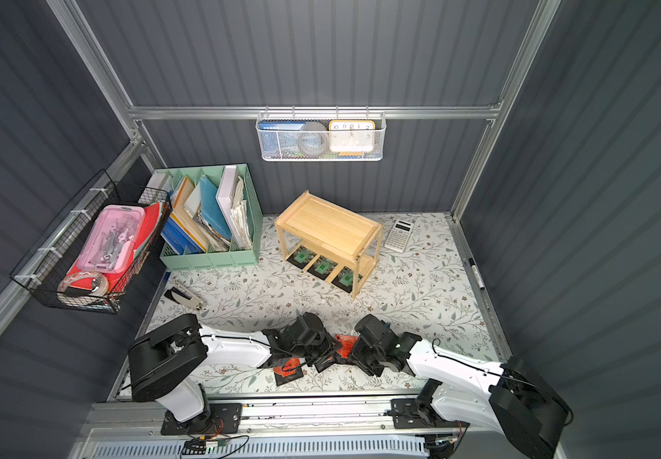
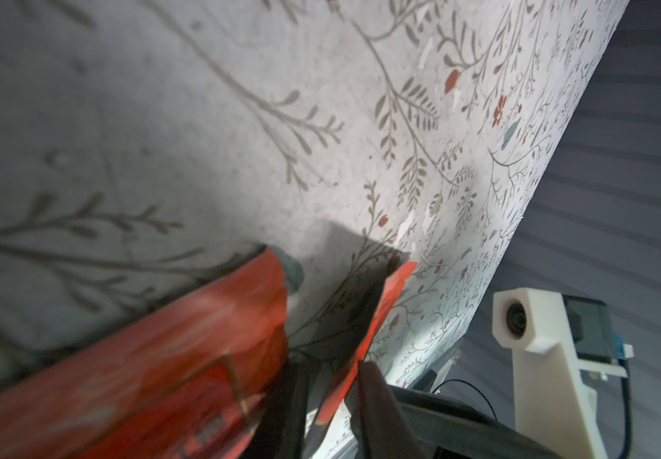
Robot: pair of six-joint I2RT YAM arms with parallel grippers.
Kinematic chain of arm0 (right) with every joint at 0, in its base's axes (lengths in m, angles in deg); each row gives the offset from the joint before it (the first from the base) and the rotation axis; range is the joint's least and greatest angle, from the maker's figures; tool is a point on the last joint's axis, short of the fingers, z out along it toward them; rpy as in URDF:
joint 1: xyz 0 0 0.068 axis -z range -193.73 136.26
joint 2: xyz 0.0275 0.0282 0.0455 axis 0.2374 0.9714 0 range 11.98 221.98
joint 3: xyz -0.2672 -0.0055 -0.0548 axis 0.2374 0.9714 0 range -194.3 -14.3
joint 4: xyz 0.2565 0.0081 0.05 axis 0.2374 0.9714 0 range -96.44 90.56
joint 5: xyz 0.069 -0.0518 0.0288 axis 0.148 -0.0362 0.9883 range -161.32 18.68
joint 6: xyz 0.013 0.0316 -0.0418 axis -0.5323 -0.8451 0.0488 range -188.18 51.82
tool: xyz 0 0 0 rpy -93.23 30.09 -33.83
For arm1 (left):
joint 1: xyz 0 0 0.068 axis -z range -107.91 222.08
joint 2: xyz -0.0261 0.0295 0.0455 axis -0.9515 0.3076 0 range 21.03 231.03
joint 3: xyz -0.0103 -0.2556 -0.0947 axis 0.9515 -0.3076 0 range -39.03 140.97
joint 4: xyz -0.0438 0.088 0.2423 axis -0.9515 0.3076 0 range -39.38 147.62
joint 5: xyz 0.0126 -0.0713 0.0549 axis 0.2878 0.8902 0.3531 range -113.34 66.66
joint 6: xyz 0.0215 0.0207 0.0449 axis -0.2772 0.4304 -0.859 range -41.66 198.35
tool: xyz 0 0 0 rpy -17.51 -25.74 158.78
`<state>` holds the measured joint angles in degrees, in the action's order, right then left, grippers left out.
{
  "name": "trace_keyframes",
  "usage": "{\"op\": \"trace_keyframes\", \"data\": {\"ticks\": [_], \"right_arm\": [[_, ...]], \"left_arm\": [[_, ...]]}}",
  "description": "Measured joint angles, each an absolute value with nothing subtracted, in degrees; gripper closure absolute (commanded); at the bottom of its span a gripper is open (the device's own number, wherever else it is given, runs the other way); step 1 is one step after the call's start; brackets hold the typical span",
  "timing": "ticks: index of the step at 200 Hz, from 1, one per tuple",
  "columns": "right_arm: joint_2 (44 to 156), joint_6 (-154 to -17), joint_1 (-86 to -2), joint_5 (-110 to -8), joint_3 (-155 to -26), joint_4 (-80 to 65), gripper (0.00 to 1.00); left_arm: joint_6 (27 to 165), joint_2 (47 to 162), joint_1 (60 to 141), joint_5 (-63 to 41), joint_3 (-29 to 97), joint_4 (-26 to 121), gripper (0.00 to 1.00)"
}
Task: Place the tea bags on the shelf by color
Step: Pick up the tea bag from the center of the board.
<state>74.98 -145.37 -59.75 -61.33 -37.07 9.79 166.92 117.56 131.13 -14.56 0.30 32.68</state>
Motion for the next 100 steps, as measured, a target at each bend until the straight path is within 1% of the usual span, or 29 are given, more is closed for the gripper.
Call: {"op": "trace_keyframes", "data": {"ticks": [24, 55, 100], "right_arm": [[74.23, -145.35, -59.75, -61.35, -36.65, 9.88, 0.58], [73.32, -145.28, -59.75, -61.54, -36.45, 10.49, 0.54], [70.21, -143.99, -59.75, -62.48, -35.95, 12.94, 0.44]], "left_arm": [[166.81, 117.45, 131.13, -15.22, 0.3, 32.7, 0.86], [166.64, 116.99, 131.15, -15.83, 0.3, 32.7, 1.0], [166.44, 116.97, 131.35, -16.53, 0.3, 32.4, 1.0]]}}
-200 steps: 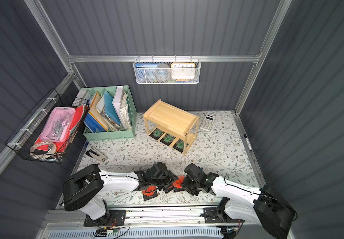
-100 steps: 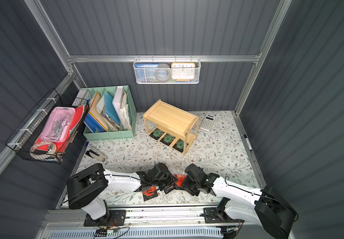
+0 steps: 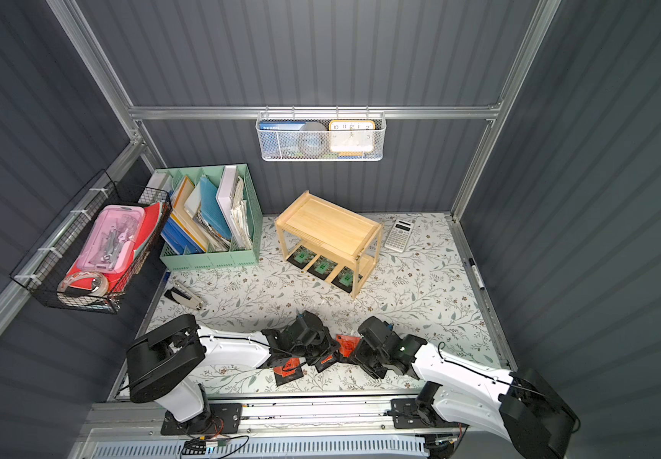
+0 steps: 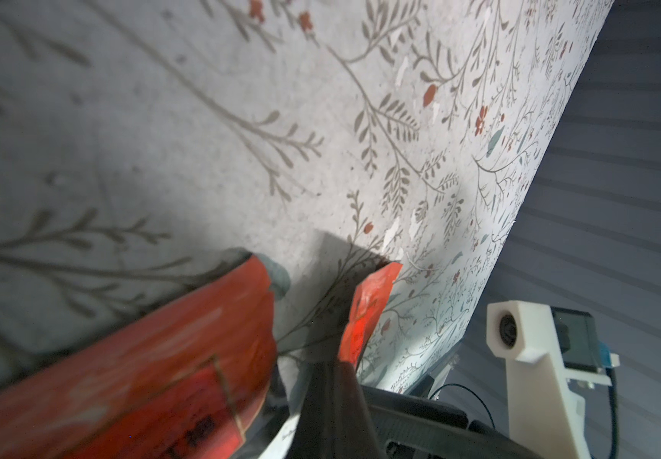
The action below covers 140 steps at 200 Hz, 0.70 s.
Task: Place the tea bags on the shelf by color
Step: Pick up the tea bag from the center of the board.
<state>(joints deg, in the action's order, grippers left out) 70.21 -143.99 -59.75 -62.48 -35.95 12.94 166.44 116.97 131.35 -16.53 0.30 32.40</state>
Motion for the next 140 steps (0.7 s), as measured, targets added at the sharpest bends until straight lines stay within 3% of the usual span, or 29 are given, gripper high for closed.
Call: {"op": "trace_keyframes", "data": {"ticks": [47, 140], "right_arm": [[62.43, -140.47, -59.75, -63.34, -35.89, 16.37, 0.35], [46.24, -133.32, -59.25, -60.82, -35.86, 16.44, 0.36]], "left_arm": [[166.37, 113.41, 131.35, -17.86, 0.08, 33.08, 1.0], [158.61, 92.12, 129.73, -19.19, -7.28, 34.98, 1.0]]}}
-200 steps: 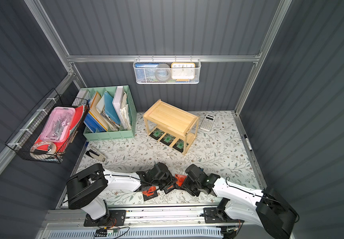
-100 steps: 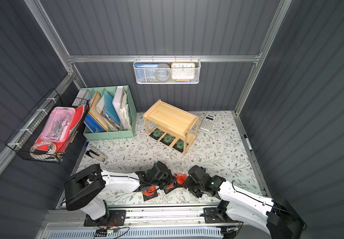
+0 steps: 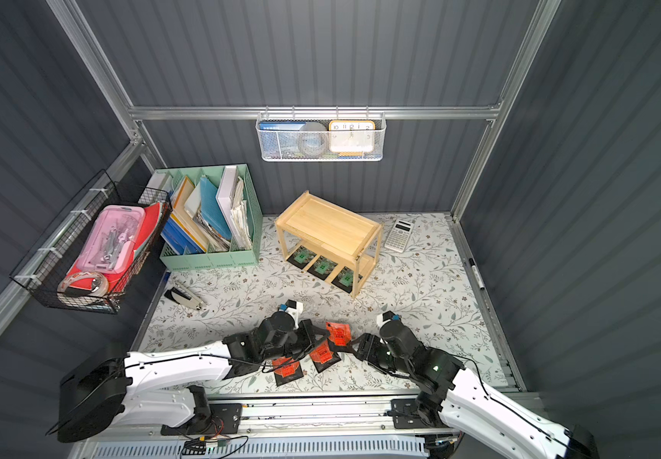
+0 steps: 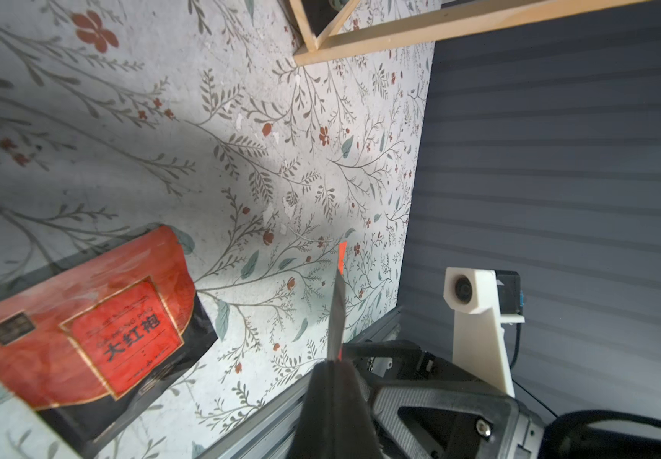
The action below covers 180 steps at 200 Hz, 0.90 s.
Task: Place the tea bags on the shelf by color
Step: Pick up the tea bag from the center of the board.
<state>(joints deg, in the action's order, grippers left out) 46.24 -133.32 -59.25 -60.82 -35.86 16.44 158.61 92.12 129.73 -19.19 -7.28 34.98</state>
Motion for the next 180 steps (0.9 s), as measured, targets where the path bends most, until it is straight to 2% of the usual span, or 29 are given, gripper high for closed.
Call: {"op": "trace_keyframes", "data": {"ticks": [66, 114, 180], "right_arm": [[48.29, -133.19, -58.36, -53.28, -35.93, 8.5, 0.4], [52.4, -134.07, -56.74, -48.36, -37.2, -0.26, 0.44], [55.09, -133.72, -52.39, -41.87, -40.8, -3.45, 0.53]], "left_arm": [[154.68, 80.17, 123.83, -13.82, -12.2, 35.74, 1.0], [152.98, 78.79, 121.51, -7.33, -12.42, 34.91, 1.0], [151.73, 77.52, 120.82, -1.42, -12.42, 34.3, 1.0]]}}
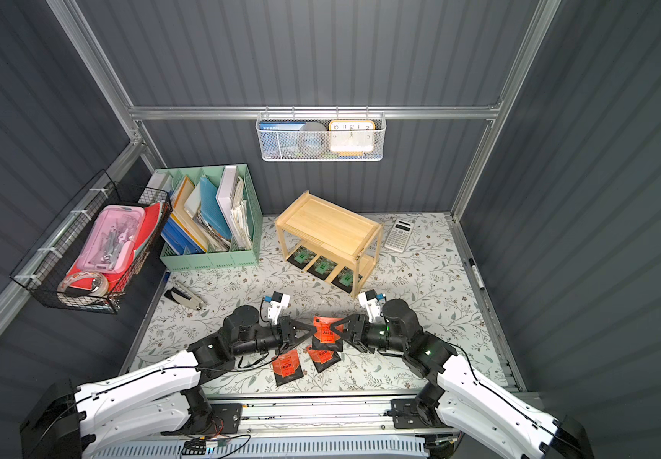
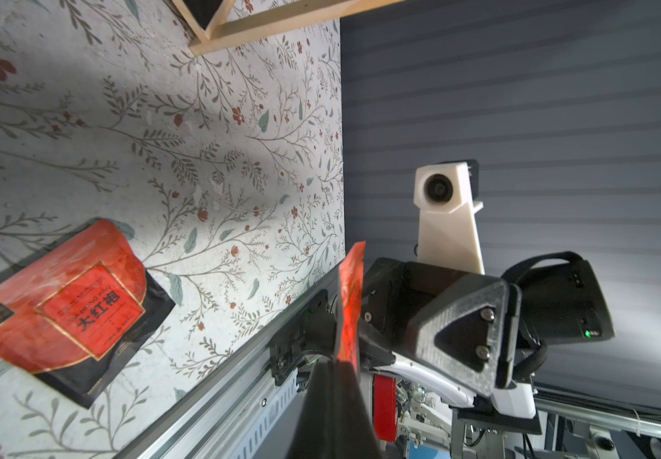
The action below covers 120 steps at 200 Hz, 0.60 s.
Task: Place the tea bags on the shelf by color
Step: Pick up the tea bag from the center of the board.
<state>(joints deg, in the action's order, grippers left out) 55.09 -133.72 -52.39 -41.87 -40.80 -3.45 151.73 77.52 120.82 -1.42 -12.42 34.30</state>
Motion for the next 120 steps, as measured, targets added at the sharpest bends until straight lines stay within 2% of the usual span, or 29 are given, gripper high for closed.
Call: {"op": "trace_keyframes", "data": {"ticks": [31, 67, 106, 120], "right_arm": [[54.96, -133.61, -51.38, -39.49, -40.8, -3.41, 0.64], [54.65, -133.15, -51.32, -37.65, -40.94, -3.23, 0.83], [54.3, -133.17, -51.27, -36.78, -41.13, -3.21, 0.98], [54.21, -132.84, -51.27, -36.69, -41.39, -3.15, 1.0]], "left_arm": [[151.55, 76.08, 120.31, -0.37, -12.44, 34.04, 1.0], [151.36, 75.66, 119.94, 0.3, -12.49, 34.06, 1.0], [151.14, 75.71, 119.66, 0.48, -12.49, 34.21, 1.0], [151.07, 75.73, 119.5, 0.41, -12.49, 34.74, 0.82]]}}
